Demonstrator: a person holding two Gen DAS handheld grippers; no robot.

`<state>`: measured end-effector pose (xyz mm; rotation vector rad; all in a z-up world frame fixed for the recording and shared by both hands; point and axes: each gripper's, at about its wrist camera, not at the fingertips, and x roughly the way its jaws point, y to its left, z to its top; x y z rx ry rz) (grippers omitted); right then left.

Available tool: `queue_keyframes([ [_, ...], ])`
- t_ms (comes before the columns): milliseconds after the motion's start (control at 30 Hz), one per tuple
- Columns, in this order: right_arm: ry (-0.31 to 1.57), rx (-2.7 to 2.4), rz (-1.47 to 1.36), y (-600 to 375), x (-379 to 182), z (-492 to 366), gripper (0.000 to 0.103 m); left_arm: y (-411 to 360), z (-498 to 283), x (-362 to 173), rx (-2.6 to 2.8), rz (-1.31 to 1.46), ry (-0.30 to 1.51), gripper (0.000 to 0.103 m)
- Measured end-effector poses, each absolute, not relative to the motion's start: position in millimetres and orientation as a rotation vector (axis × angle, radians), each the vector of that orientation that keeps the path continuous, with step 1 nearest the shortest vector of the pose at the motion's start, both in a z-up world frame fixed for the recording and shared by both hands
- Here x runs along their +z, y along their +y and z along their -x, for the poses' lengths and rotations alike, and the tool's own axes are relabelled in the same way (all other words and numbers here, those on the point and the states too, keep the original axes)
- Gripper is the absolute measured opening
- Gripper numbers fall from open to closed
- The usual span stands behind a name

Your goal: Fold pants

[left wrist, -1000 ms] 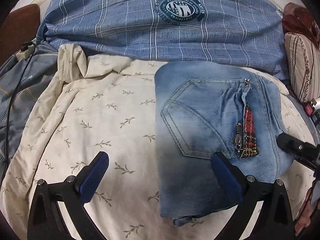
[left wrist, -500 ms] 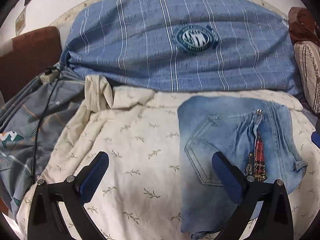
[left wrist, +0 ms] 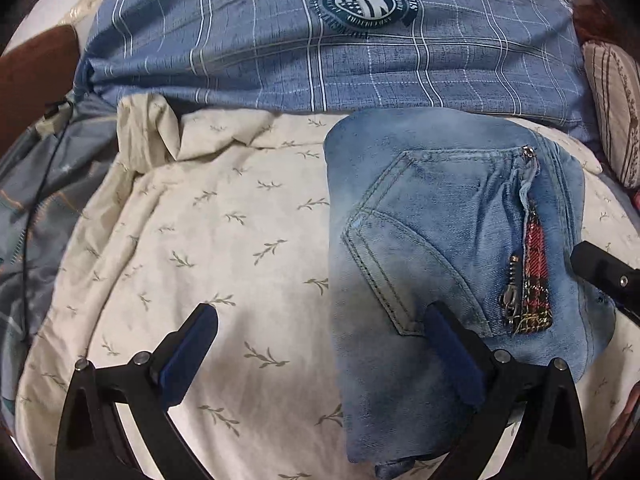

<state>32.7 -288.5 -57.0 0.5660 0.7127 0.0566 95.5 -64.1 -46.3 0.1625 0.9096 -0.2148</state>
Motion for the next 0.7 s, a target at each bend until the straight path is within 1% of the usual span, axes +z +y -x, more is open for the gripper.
queue_keyframes([
  [167,0.705,0.073,-0.581,-293,-58,-30,0.071,-65,-90,-42,-0.214,-0.169,0.881,0.103],
  [300,0.662,0.068,-0.571,-294,-47,-18,0.071,-53,-87,-31,-0.222,-0.113,0.871,0.102],
  [700,0.534,0.019,-0.544,-305,-19,8,0.071,-28,-73,11,-0.149,-0.072,0.683,0.102],
])
